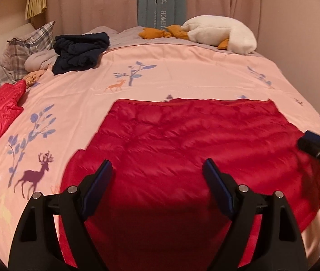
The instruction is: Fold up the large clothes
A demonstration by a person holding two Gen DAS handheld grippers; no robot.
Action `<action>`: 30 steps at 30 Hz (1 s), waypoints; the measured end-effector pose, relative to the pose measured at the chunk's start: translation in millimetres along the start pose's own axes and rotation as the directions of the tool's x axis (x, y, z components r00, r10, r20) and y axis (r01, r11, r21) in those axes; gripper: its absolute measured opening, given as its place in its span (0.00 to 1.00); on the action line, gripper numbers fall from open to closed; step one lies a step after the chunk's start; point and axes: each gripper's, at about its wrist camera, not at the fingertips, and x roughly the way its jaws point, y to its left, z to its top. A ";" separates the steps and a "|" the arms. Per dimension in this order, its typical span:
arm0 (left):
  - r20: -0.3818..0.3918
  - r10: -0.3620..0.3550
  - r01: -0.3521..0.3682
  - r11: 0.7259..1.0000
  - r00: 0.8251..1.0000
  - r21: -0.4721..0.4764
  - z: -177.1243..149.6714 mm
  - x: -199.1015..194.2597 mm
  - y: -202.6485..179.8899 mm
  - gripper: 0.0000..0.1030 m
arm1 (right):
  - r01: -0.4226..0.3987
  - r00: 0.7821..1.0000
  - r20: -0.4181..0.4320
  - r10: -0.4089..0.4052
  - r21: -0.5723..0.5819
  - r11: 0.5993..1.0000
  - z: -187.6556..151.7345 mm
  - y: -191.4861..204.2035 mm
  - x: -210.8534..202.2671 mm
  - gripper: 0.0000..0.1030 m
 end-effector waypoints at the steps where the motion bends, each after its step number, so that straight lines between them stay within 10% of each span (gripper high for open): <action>1: -0.002 -0.005 0.005 1.000 1.000 0.006 -1.5 0.4 -3.6 0.81 | 0.002 1.000 -0.009 -0.002 -0.011 1.000 -2.8 3.5 2.7 0.79; 30: -0.070 0.017 -0.020 0.998 0.997 -0.052 -19.0 13.4 27.4 0.81 | 0.094 0.993 -0.078 -0.088 0.077 0.993 -25.4 -43.6 14.6 0.83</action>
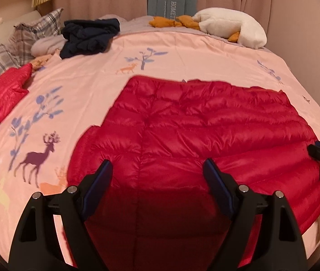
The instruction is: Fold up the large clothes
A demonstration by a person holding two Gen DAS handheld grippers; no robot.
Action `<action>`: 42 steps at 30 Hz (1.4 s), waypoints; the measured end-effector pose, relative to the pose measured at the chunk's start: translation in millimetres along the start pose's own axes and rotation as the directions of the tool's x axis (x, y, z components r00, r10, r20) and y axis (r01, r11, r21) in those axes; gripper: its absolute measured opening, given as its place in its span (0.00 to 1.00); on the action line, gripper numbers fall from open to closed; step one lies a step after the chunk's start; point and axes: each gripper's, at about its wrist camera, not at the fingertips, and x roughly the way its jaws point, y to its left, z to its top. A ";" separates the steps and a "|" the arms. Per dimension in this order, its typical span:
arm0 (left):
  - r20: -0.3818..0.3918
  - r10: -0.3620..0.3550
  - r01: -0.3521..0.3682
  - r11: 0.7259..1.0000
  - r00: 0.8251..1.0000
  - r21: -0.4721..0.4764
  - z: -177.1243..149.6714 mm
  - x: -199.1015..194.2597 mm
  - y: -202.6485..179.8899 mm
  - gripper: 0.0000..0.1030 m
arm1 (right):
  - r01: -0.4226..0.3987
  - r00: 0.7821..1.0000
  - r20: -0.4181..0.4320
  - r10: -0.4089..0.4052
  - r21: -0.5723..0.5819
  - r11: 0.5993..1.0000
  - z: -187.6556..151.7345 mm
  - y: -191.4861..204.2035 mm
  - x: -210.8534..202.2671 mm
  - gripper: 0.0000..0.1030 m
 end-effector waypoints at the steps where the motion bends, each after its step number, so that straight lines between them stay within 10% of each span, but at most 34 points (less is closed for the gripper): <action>1: -0.006 -0.010 0.009 1.000 1.000 -0.009 -0.5 2.3 1.5 0.81 | 0.001 1.000 0.001 -0.001 -0.002 1.000 -1.4 -0.2 1.4 0.84; 42: -0.026 0.041 -0.043 0.995 0.999 -0.087 10.2 15.0 33.3 0.81 | 0.027 0.999 -0.041 -0.022 0.119 0.993 85.6 -14.1 48.3 0.81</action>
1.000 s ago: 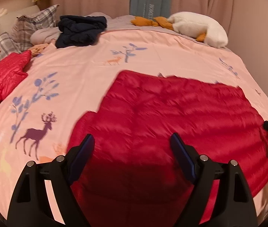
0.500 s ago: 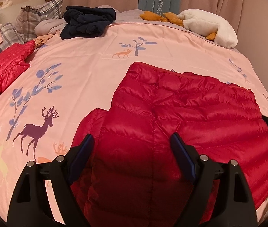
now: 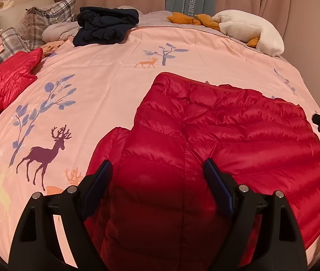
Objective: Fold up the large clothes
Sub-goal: 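Press the folded red jacket flat with both open tools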
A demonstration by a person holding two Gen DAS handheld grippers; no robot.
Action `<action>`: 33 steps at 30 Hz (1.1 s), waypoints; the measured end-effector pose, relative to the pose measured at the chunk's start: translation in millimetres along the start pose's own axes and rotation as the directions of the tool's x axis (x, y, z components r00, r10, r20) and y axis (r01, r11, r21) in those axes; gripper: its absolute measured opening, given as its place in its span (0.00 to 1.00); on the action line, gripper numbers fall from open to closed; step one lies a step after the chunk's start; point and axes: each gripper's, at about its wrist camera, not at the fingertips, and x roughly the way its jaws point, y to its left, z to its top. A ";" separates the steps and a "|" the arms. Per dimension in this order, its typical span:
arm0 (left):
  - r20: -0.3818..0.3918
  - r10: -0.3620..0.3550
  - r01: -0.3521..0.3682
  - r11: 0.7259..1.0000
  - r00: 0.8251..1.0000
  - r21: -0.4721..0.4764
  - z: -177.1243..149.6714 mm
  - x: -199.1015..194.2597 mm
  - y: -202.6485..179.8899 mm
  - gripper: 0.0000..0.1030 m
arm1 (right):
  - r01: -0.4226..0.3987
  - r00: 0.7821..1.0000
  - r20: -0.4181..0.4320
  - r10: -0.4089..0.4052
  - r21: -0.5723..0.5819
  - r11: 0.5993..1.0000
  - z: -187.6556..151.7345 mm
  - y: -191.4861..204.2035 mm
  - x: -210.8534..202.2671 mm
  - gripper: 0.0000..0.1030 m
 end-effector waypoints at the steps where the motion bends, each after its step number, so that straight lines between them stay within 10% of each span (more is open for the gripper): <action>1: 0.000 0.000 0.000 1.000 1.000 0.000 0.1 0.2 -0.3 0.81 | 0.007 1.000 -0.020 -0.007 -0.001 1.000 1.1 0.0 6.8 0.81; 11: -0.003 -0.004 0.004 1.000 1.000 -0.001 -0.5 1.2 0.3 0.82 | 0.051 0.984 -0.171 -0.052 -0.010 0.999 -3.4 1.5 47.1 0.83; 25: 0.112 -0.039 0.030 0.996 0.993 0.082 -8.2 -52.4 -29.9 0.82 | -0.047 0.998 -0.046 0.039 -0.182 0.982 -4.0 66.9 -4.2 0.82; 33: 0.047 -0.036 0.029 0.987 0.998 0.156 -30.1 -29.3 -44.6 0.82 | -0.044 0.979 -0.202 0.002 -0.203 0.978 -14.2 79.0 45.4 0.85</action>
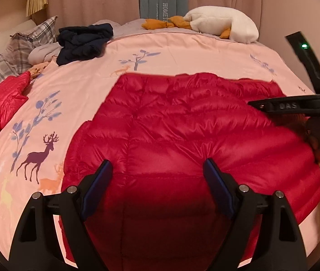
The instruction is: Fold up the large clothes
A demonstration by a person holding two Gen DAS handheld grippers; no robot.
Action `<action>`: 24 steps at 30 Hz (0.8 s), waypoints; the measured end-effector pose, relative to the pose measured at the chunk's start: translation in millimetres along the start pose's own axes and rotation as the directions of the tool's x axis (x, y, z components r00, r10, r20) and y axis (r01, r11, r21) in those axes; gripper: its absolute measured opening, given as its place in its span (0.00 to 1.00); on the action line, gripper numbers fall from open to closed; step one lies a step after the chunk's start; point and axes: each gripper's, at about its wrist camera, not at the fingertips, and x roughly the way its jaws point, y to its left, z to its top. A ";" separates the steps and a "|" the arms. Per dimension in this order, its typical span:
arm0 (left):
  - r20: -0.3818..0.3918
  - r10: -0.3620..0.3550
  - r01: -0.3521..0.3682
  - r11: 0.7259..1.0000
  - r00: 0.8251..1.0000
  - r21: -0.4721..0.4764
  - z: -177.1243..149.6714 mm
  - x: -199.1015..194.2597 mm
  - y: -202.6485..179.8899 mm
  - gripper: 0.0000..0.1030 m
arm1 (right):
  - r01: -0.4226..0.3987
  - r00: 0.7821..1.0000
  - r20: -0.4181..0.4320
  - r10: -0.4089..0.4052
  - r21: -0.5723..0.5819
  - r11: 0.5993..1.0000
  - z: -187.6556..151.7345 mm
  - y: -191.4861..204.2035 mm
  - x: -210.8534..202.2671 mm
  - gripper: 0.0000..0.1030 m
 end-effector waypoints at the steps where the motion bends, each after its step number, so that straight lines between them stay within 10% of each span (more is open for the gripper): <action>1: -0.002 -0.002 0.002 1.000 1.000 -0.001 0.2 0.4 0.5 0.82 | -0.006 1.000 -0.006 0.006 0.007 1.000 0.9 -1.0 1.2 0.85; 15: 0.034 0.008 -0.004 0.993 0.999 -0.120 9.3 -18.0 34.4 0.82 | -0.019 0.967 0.256 0.016 0.010 1.000 -54.9 -27.6 -113.9 0.84; 24: -0.055 -0.013 0.003 0.983 0.998 -0.184 2.8 12.5 43.6 0.83 | 0.021 0.981 0.195 -0.018 -0.015 1.000 -125.1 -36.1 -117.7 0.84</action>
